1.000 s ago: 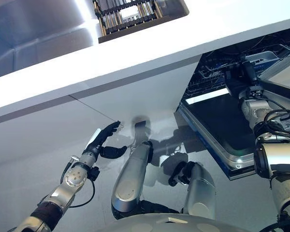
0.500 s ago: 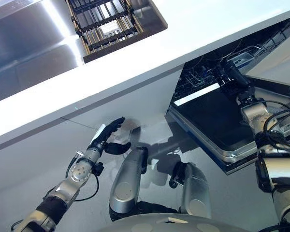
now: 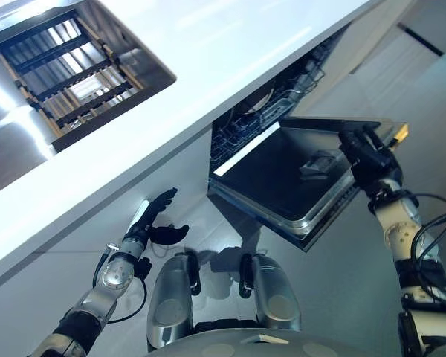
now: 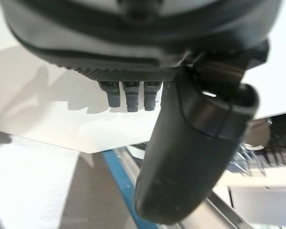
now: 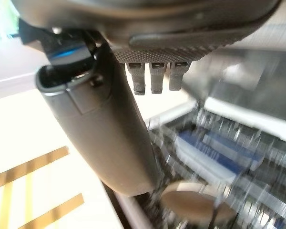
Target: Pick up plates and place into dishwasher.
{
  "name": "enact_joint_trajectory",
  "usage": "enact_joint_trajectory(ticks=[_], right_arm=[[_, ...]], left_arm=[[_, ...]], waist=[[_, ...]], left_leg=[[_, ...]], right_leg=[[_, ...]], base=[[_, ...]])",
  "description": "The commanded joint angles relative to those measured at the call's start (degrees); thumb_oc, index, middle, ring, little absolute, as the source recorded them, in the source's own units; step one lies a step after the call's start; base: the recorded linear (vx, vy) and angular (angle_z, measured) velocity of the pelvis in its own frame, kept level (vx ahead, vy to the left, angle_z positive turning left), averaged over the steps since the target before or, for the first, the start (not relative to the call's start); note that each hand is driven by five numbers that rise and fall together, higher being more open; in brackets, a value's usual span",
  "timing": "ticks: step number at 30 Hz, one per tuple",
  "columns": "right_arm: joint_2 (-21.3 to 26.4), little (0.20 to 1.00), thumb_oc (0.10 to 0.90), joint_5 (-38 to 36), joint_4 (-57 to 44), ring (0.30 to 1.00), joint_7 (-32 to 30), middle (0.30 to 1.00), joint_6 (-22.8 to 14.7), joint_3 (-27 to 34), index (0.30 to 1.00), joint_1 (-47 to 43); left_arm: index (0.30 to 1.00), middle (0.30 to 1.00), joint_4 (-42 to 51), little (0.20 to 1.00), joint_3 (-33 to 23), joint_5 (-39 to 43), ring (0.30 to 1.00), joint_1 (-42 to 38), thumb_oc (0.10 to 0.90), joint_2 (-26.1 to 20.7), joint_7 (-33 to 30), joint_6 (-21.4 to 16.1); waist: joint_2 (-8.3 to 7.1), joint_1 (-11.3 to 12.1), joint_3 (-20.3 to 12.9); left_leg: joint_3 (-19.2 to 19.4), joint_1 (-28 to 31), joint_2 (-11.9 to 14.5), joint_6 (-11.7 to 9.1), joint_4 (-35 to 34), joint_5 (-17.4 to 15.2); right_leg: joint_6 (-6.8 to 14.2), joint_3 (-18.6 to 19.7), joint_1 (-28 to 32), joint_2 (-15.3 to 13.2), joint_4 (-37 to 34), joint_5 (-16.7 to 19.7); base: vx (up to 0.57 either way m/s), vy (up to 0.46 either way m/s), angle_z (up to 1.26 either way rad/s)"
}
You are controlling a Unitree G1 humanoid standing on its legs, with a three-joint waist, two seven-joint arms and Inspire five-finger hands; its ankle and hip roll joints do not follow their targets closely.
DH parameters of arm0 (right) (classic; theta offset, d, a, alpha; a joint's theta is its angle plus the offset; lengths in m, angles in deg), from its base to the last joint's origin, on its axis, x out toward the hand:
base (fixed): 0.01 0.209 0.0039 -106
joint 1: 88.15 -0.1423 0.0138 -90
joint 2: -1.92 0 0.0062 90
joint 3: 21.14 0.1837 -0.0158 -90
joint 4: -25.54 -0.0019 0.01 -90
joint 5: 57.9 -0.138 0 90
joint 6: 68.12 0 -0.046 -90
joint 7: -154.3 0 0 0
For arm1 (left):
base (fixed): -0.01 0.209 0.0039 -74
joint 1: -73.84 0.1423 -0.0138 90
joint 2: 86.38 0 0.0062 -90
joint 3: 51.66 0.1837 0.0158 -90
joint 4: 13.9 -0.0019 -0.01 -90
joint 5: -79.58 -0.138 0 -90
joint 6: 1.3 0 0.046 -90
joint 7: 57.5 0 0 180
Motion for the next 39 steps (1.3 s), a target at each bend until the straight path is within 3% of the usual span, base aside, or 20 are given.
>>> enact_joint_trajectory(ticks=[1,9,12,14,16,21,22,25,27,28,33,37,39], right_arm=[[4.90,0.900,0.800,10.79,-3.34,0.900,-6.17,0.900,-5.82,3.15,0.900,-0.27],[3.24,0.900,0.800,19.01,0.67,0.900,-23.16,0.900,-11.21,6.52,0.900,-0.17],[4.11,0.900,0.800,22.12,8.72,0.900,-25.06,0.900,-13.69,6.15,0.900,-1.85],[4.67,0.900,0.800,19.53,13.65,0.900,-25.05,0.900,-14.44,5.64,0.900,-2.77],[5.22,0.900,0.800,13.72,20.33,0.900,-18.60,0.900,-15.24,5.11,0.900,-4.15],[5.19,0.900,0.800,3.31,28.55,0.900,-3.82,0.900,-10.44,2.57,0.900,-5.12],[4.75,0.900,0.800,0.67,30.61,0.900,1.95,0.900,-8.82,2.00,0.900,-5.29],[4.11,0.900,0.800,-1.32,34.20,0.900,10.03,0.900,-7.63,0.87,0.900,-5.63],[2.33,0.900,0.800,-2.19,35.54,0.900,18.05,0.900,-3.72,-1.24,0.900,-6.03],[1.79,0.900,0.800,-1.49,36.12,0.900,19.67,0.900,-3.82,-1.95,0.900,-6.23],[0.62,0.900,0.800,-1.55,31.22,0.900,34.23,0.900,1.81,-7.30,0.900,-8.92],[-0.47,0.900,0.800,-9.19,19.44,0.900,44.76,0.900,3.19,-10.38,0.900,-8.34],[-1.29,0.900,0.800,-12.93,14.22,0.900,48.13,0.900,1.72,-11.44,0.900,-7.65]], left_arm=[[0.900,0.900,1.42,0.900,-1.48,-1.61,0.900,3.32,0.800,3.00,-1.94,-5.95],[0.900,0.900,0.02,0.900,-0.09,-1.98,0.900,2.95,0.800,3.95,-2.25,-7.15],[0.900,0.900,-0.66,0.900,1.42,-1.85,0.900,2.47,0.800,3.96,-2.18,-8.23],[0.900,0.900,-0.97,0.900,2.17,-1.59,0.900,2.03,0.800,3.80,-2.19,-8.63],[0.900,0.900,-0.89,0.900,2.86,-1.04,0.900,1.59,0.800,3.42,-1.96,-8.88],[0.900,0.900,0.14,0.900,3.43,-0.25,0.900,0.71,0.800,2.48,-1.37,-8.41],[0.900,0.900,0.14,0.900,3.39,-0.13,0.900,0.36,0.800,2.26,-1.09,-8.38],[0.900,0.900,0.18,0.900,3.45,0.17,0.900,-0.28,0.800,1.95,-0.50,-8.17],[0.900,0.900,0.36,0.900,3.86,0.38,0.900,-0.78,0.800,1.60,-0.33,-7.83],[0.900,0.900,0.45,0.900,3.93,0.32,0.900,-0.94,0.800,1.55,-0.32,-7.74],[0.900,0.900,0.54,0.900,3.21,0.44,0.900,-1.43,0.800,1.34,0.28,-7.75],[0.900,0.900,-0.25,0.900,0.97,0.66,0.900,-0.89,0.800,0.68,1.76,-8.45],[0.900,0.900,-0.59,0.900,0.46,0.80,0.900,-0.87,0.800,0.12,2.67,-8.72]], waist=[[2.44,-1.20,-6.97],[3.34,-1.91,-6.65],[4.01,-1.59,-6.34],[4.35,-1.35,-6.21],[4.82,-0.88,-5.82],[5.28,0.05,-4.93],[5.39,0.37,-4.78],[5.53,0.97,-4.67],[5.65,1.61,-4.48],[5.60,1.79,-4.37],[5.30,2.72,-3.85],[4.79,2.92,-3.58],[4.54,3.11,-3.72]], left_leg=[[-2.66,-0.50,0.19,0.97,1.77,-3.38],[-2.31,-1.06,-0.28,1.18,2.42,-4.08],[-2.52,-1.58,-0.61,1.13,3.27,-4.28],[-2.65,-1.91,-0.76,1.13,3.59,-4.26],[-2.95,-2.42,-0.96,1.22,4.23,-4.36],[-3.65,-3.37,-1.41,1.17,4.98,-3.97],[-3.85,-3.44,-1.46,1.22,4.94,-3.78],[-4.29,-3.59,-1.65,1.16,5.03,-3.51],[-4.60,-3.53,-1.68,1.11,4.86,-3.13],[-4.75,-3.62,-1.71,1.10,5.01,-3.07],[-5.52,-3.50,-1.36,0.94,5.16,-2.55],[-5.72,-3.39,-1.10,0.88,4.92,-2.13],[-5.93,-3.38,-1.01,0.74,4.87,-2.06]], right_leg=[[-4.23,-1.97,1.22,1.72,-0.93,3.50],[-4.04,-1.52,-0.10,1.96,-0.06,3.27],[-4.23,-1.68,-0.43,1.93,0.19,3.39],[-4.33,-1.71,-0.60,1.89,0.27,3.48],[-4.55,-1.93,-0.83,1.72,0.49,3.58],[-4.98,-2.57,-1.67,1.28,1.63,3.70],[-5.05,-2.80,-1.77,1.16,1.84,3.73],[-5.15,-3.27,-1.83,0.96,2.30,3.68],[-5.06,-3.79,-1.94,0.70,2.92,3.68],[-5.00,-3.89,-1.99,0.59,3.07,3.74],[-4.90,-4.37,-2.24,0.33,4.23,3.82],[-4.67,-4.75,-2.45,0.12,5.07,3.62],[-4.34,-5.04,-2.41,-0.07,5.29,3.58]], base=[[0.01,0.007,-0.13],[-0.01,0.007,-0.10],[-0.01,0.011,-0.02],[-0.03,0.016,0.04],[-0.04,0.012,-0.02],[-0.04,-0.015,-0.02],[0.00,0.000,0.00],[-0.01,-0.034,0.08],[-0.01,-0.051,0.14],[-0.02,-0.052,0.18],[0.00,-0.051,0.04],[0.00,-0.050,0.00],[0.02,-0.075,0.02]])
